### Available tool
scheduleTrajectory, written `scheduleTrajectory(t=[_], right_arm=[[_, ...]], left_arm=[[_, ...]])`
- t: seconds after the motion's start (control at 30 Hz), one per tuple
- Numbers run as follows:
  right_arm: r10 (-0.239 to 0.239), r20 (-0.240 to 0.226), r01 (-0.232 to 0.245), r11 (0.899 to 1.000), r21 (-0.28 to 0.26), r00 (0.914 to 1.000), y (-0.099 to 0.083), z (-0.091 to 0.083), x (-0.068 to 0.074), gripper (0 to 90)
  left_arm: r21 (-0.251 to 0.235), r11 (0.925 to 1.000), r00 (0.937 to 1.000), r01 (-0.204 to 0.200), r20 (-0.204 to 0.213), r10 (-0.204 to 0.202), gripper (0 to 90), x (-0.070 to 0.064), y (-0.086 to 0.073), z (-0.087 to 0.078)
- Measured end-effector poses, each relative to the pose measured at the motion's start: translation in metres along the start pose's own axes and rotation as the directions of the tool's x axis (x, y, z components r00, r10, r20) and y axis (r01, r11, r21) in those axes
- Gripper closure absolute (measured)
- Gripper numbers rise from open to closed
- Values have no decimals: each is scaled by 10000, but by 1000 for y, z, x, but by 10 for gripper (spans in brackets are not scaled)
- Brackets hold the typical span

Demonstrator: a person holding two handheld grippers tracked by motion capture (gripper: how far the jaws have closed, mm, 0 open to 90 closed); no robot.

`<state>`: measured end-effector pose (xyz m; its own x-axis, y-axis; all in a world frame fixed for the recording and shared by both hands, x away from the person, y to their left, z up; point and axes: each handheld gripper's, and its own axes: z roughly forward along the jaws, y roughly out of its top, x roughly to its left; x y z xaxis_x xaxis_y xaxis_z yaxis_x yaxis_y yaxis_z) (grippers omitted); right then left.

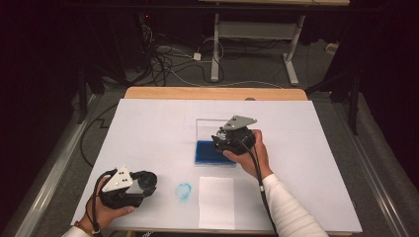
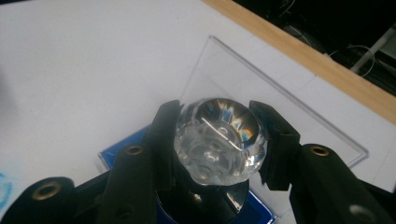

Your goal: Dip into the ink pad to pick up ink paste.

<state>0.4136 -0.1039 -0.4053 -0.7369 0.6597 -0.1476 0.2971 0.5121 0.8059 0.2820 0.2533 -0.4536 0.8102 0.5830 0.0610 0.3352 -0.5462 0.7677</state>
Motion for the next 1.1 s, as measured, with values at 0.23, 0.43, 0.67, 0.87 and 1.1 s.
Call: scheduleTrajectory(t=[0.23, 0.43, 0.67, 0.87, 1.1], right_arm=[[197, 9, -197, 9989, 419, 9998, -17, 17, -1, 568], [233, -30, -230, 9980, 589, 9997, -24, 21, 0, 567], [186, -94, -178, 9971, 745, 9998, -28, 23, 1, 567], [211, -104, -203, 9968, 769, 9997, -29, 24, 2, 568], [228, -40, -225, 9974, 683, 9997, -32, 24, 4, 569]], left_arm=[[52, 10000, 10000, 16, 17, -16, 361, 1, -1, 1], [103, 9999, 10000, -5, 22, 5, 361, 0, 0, 2], [127, 9999, 10000, -27, -51, 27, 361, -1, 0, 2], [177, 9998, 10000, -27, -34, 28, 361, -1, 0, 2], [235, 9997, 10000, -82, -13, 83, 361, -2, 0, 3]])
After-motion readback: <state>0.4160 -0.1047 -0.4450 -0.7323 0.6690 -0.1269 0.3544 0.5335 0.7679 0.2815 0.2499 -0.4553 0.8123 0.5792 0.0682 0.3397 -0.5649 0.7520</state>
